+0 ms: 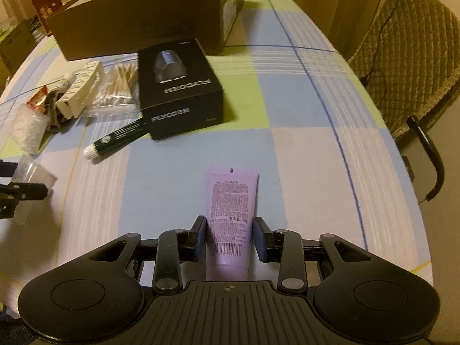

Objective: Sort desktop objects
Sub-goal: 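Carry the lilac tube and clear cup with both tools over the brown box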

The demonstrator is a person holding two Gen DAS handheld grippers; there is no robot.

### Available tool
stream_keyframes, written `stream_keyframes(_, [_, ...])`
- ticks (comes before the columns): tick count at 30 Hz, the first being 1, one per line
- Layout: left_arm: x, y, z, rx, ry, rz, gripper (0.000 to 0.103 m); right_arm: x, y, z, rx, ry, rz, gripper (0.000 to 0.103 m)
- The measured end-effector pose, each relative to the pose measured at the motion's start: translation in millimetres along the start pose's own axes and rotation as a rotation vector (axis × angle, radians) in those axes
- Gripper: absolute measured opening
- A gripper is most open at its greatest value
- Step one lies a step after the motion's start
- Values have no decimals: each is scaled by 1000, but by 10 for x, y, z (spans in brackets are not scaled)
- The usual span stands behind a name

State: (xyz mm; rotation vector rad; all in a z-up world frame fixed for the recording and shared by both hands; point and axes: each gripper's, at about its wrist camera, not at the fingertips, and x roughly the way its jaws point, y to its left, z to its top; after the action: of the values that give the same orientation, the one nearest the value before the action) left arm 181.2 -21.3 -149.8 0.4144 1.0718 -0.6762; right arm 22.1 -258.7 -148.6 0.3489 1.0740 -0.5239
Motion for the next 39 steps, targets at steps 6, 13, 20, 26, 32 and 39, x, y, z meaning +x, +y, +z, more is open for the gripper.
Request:
stream_keyframes(6, [-202, 44, 54, -10, -44, 5, 48, -213, 123, 107, -16, -50, 82, 31])
stream_keyframes(13, [-465, 149, 347, -9, -128, 7, 48, -380, 286, 466, -31, -104, 168, 32])
stream_keyframes(20, [-605, 272, 737, 0, -212, 16, 48, -463, 493, 864, -52, -163, 202, 32])
stream_keyframes(26, [-633, 417, 1058, -5, -265, 15, 48, -491, 649, 1209, -67, -210, 220, 32])
stream_keyframes(32, [-621, 617, 1479, -3, -311, 19, 48, -445, 704, 1712, -68, -256, 210, 32])
stream_keyframes(39, [-531, 822, 2051, 22, -360, 26, 48, -323, 650, 2385, -36, -295, 182, 32])
